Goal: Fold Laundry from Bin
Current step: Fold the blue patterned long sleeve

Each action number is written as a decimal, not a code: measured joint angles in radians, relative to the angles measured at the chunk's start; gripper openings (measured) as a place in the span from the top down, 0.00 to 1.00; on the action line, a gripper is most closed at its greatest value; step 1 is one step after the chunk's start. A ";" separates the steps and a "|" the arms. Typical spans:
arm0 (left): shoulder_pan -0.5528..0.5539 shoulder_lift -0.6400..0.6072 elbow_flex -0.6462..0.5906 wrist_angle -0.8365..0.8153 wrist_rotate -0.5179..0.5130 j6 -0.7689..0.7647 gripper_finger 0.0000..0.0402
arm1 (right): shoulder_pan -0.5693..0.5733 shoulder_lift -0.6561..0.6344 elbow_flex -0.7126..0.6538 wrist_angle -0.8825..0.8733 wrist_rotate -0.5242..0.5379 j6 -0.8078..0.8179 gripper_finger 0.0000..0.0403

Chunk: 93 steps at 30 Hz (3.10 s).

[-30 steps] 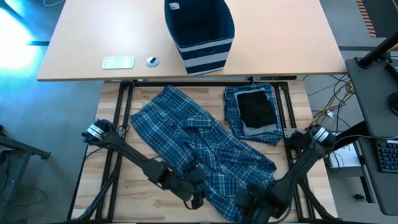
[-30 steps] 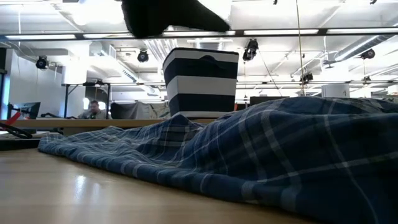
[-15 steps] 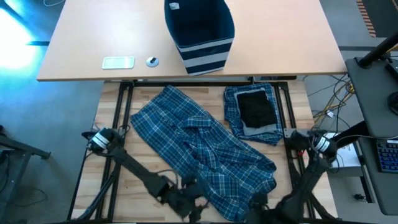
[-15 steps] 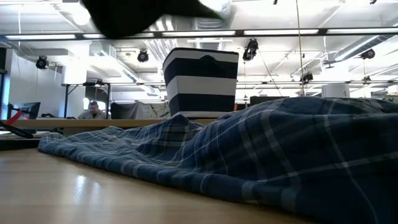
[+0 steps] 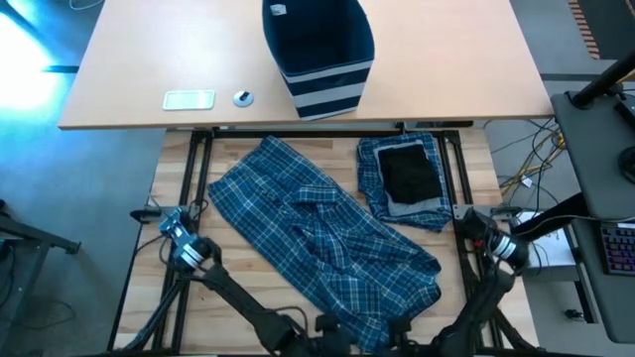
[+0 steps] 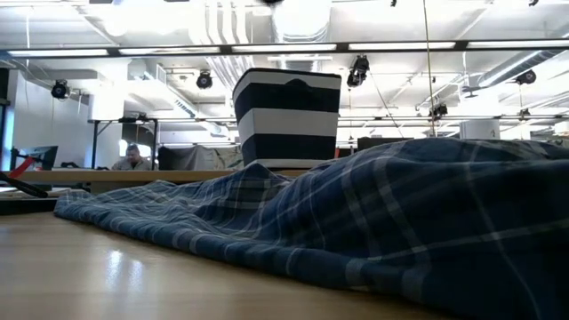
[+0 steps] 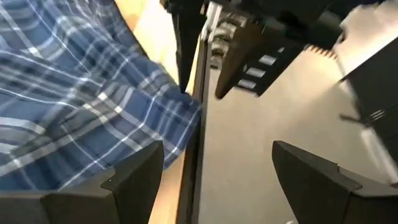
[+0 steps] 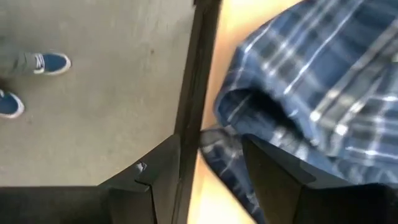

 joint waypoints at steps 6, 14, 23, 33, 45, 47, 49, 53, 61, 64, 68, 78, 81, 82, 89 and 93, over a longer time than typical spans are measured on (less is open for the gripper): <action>0.003 0.114 0.171 -0.124 -0.002 0.028 0.29 | -0.031 0.053 -0.001 -0.014 -0.015 0.091 0.61; 0.009 0.274 0.431 -0.399 -0.069 0.135 0.29 | -0.046 0.018 0.053 -0.032 -0.030 0.132 0.71; 0.035 0.276 0.359 -0.378 -0.110 0.117 0.29 | -0.045 0.014 0.214 -0.200 -0.038 0.171 0.62; 0.056 0.275 0.313 -0.130 -0.104 0.253 0.45 | -0.043 0.009 0.469 -0.569 -0.032 0.353 0.56; 0.060 0.275 0.251 -0.047 -0.111 0.240 0.54 | -0.034 -0.274 0.209 -0.795 -0.003 0.752 0.51; 0.060 0.275 0.258 -0.076 -0.101 0.203 0.59 | -0.034 -0.371 0.062 -0.799 -0.014 0.950 0.51; 0.059 0.275 0.278 -0.110 -0.096 0.173 0.68 | -0.033 -0.471 -0.080 -0.781 -0.036 1.158 0.51; 0.058 0.274 0.303 -0.113 -0.096 0.159 0.93 | -0.035 -0.627 -0.333 -0.623 -0.064 1.412 0.51; 0.045 0.274 0.303 -0.171 -0.086 0.107 0.99 | -0.242 -0.772 -0.665 -0.458 -0.085 1.450 0.51; 0.037 0.274 0.303 -0.188 -0.074 0.092 0.99 | -0.328 -0.802 -0.751 -0.460 -0.119 1.427 0.51; 0.032 0.273 0.303 -0.202 -0.074 0.073 1.00 | -0.386 -0.798 -0.845 -0.343 -0.211 1.359 0.51; 0.040 0.273 0.303 -0.205 -0.074 0.075 1.00 | -0.317 -0.708 -0.834 -0.036 -0.450 1.133 0.51; 0.043 0.273 0.303 -0.205 -0.074 0.079 1.00 | -0.282 -0.712 -0.807 -0.135 -0.460 1.161 0.51; 0.045 0.273 0.303 -0.205 -0.074 0.079 1.00 | -0.273 -0.718 -0.804 -0.181 -0.458 1.188 0.51; 0.046 0.270 0.303 -0.205 -0.075 0.076 1.00 | -0.215 -0.804 -0.830 -0.260 -0.396 1.420 0.51; 0.045 0.270 0.303 -0.205 -0.076 0.072 1.00 | -0.229 -0.856 -0.874 -0.283 -0.321 1.498 0.51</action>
